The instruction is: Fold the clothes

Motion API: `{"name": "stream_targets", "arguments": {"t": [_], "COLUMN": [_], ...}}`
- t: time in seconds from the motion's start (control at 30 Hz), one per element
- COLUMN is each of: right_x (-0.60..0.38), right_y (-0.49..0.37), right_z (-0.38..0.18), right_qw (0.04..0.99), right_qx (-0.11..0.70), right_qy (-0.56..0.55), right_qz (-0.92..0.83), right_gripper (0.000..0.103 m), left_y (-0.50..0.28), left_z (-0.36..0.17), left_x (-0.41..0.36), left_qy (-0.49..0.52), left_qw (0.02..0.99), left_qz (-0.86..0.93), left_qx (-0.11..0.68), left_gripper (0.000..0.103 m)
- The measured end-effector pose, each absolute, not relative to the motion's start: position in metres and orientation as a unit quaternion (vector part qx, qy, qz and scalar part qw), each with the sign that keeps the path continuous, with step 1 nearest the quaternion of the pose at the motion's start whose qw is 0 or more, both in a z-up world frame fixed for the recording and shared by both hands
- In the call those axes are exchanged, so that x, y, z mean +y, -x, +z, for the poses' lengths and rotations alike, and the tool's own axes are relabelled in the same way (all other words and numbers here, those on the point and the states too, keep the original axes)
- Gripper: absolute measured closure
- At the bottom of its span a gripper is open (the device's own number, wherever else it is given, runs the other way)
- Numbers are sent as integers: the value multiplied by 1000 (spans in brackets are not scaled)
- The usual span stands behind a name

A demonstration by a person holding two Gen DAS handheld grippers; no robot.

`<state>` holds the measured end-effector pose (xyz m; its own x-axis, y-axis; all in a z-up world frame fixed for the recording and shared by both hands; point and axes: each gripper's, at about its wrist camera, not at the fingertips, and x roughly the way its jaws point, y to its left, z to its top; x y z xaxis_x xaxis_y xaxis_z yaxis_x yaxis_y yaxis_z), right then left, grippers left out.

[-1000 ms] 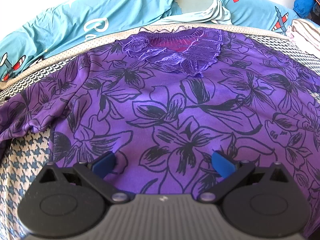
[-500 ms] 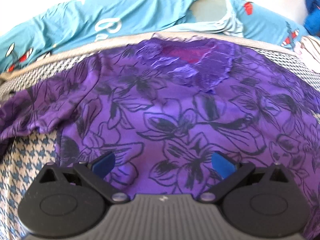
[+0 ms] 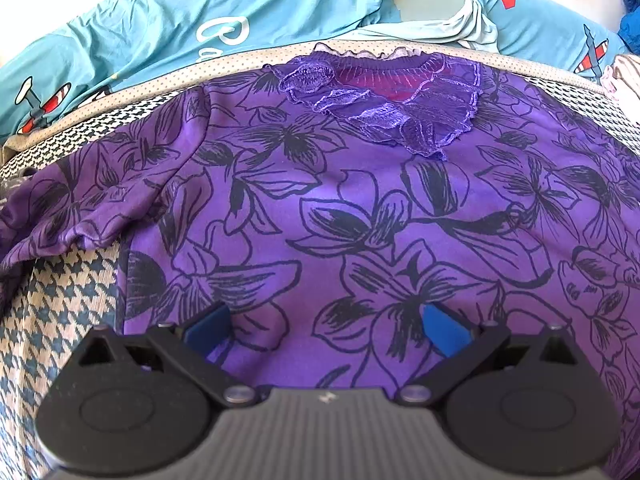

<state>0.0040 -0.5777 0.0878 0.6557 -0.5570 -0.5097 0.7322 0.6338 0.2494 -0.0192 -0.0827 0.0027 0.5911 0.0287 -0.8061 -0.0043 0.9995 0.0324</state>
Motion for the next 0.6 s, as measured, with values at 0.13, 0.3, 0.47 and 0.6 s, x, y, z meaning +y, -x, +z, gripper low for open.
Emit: {"name": "stream_targets", "arguments": {"t": [0.13, 0.3, 0.47, 0.6], "right_x": [-560, -530, -501, -473], "right_y": [-10, -24, -37, -46], "right_z": [97, 107, 111, 113], "right_qw": [903, 928, 940, 949], "right_qx": [177, 163, 161, 169], "right_qy": [-233, -229, -248, -232], "right_qz": [-313, -246, -171, -131], "right_gripper": [96, 96, 96, 96], "left_y": [19, 20, 20, 20], "left_z": [3, 3, 3, 4], "left_x": [-82, -82, -82, -81], "left_qy": [-13, -10, -9, -5], "left_qw": [892, 891, 891, 891], "left_qz": [8, 7, 6, 4], "left_qx": [452, 453, 454, 455], "left_gripper": [0, 0, 0, 0]}}
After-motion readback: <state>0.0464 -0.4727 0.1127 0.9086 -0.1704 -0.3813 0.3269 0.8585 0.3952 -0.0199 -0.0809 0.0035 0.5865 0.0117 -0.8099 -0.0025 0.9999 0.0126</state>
